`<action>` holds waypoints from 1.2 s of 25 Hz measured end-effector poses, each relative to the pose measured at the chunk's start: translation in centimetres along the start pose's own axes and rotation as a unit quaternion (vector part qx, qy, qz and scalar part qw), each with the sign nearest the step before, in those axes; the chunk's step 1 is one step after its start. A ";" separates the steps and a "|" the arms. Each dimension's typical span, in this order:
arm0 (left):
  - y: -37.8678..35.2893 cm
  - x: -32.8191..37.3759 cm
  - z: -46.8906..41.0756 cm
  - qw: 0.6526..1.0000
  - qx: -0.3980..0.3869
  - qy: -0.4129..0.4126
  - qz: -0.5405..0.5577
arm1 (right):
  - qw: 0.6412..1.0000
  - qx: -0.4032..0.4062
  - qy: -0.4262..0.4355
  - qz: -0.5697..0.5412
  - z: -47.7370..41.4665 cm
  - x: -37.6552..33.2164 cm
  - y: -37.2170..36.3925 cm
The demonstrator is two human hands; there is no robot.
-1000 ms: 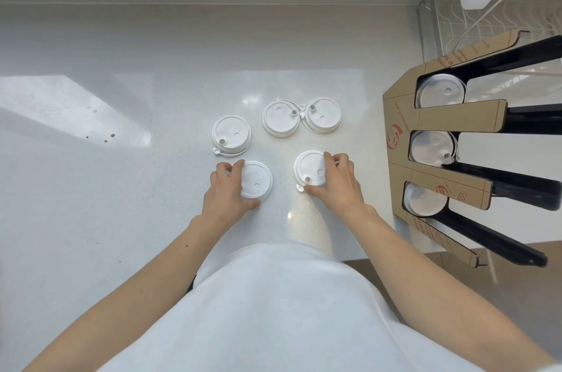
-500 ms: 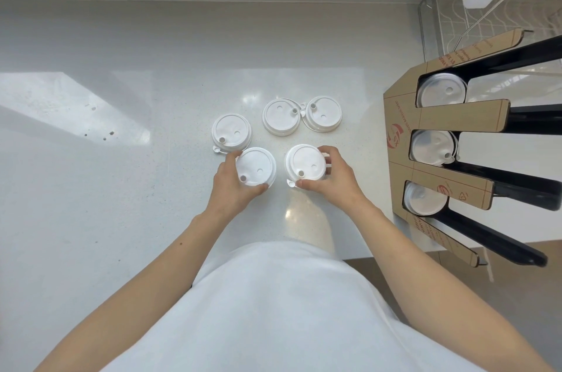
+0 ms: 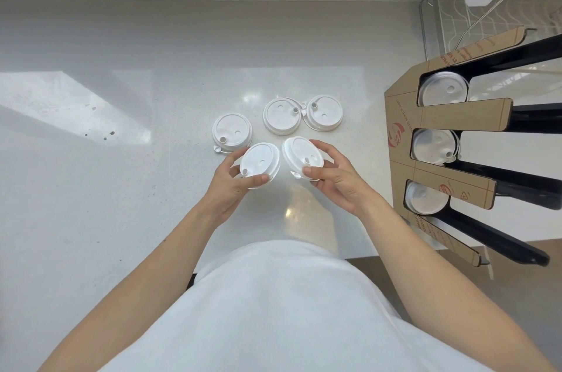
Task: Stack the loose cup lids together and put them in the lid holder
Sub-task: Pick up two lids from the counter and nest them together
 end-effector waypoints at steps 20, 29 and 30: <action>-0.5 0.6 -0.4 0.992 -0.056 -0.037 0.109 | 1.000 -0.029 -0.010 0.003 -0.4 -0.8 -0.6; -0.7 0.8 -0.7 0.995 -0.002 -0.013 0.096 | 1.000 0.019 -0.004 0.001 -0.3 -0.7 -0.5; -0.7 0.7 -0.6 0.995 -0.001 -0.011 0.097 | 1.000 0.024 -0.002 0.006 -0.2 -0.6 -0.5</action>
Point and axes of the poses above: each hand's wrist, its own z-axis away from the middle knuckle, its own y-axis out of the back of the hand, x = y × z, the point moved 1 cm from there along -z, towards the middle knuckle, and after that the axes turned 15 degrees about -y, right-handed, at the moved point
